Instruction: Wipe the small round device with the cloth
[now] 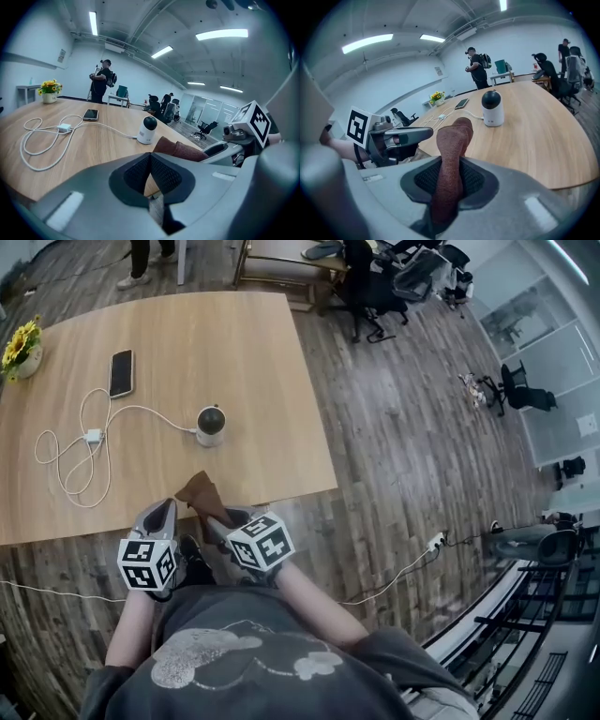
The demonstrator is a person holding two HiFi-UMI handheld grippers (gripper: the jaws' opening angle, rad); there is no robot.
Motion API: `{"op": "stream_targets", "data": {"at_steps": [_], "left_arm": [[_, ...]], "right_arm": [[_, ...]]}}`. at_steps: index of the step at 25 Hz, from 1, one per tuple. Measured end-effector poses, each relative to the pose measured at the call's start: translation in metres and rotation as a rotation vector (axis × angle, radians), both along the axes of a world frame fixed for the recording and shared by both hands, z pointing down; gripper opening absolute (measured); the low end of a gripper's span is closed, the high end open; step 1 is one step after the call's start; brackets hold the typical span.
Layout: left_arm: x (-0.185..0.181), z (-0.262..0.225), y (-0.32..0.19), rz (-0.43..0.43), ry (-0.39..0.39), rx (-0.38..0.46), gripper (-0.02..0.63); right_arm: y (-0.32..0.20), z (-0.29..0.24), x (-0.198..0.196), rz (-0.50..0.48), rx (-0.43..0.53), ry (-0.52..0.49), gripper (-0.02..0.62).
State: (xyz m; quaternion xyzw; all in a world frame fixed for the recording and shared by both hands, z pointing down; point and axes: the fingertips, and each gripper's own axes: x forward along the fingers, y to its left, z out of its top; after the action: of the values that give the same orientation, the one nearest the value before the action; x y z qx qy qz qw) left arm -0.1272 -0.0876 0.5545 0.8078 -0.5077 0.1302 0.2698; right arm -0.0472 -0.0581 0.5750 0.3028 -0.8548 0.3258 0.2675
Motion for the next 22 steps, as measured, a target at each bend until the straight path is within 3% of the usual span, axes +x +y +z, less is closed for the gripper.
{"op": "stream_targets", "data": {"at_steps": [13, 22], "left_arm": [[0.099, -0.006, 0.124, -0.028, -0.037, 0.011, 0.018], [0.109, -0.021, 0.163, -0.055, -0.064, 0.021, 0.018]], "right_arm": [[0.105, 0.007, 0.112, 0.030, -0.008, -0.045, 0.078], [0.130, 0.005, 0.141, 0.083, -0.011, -0.093, 0.078]]}}
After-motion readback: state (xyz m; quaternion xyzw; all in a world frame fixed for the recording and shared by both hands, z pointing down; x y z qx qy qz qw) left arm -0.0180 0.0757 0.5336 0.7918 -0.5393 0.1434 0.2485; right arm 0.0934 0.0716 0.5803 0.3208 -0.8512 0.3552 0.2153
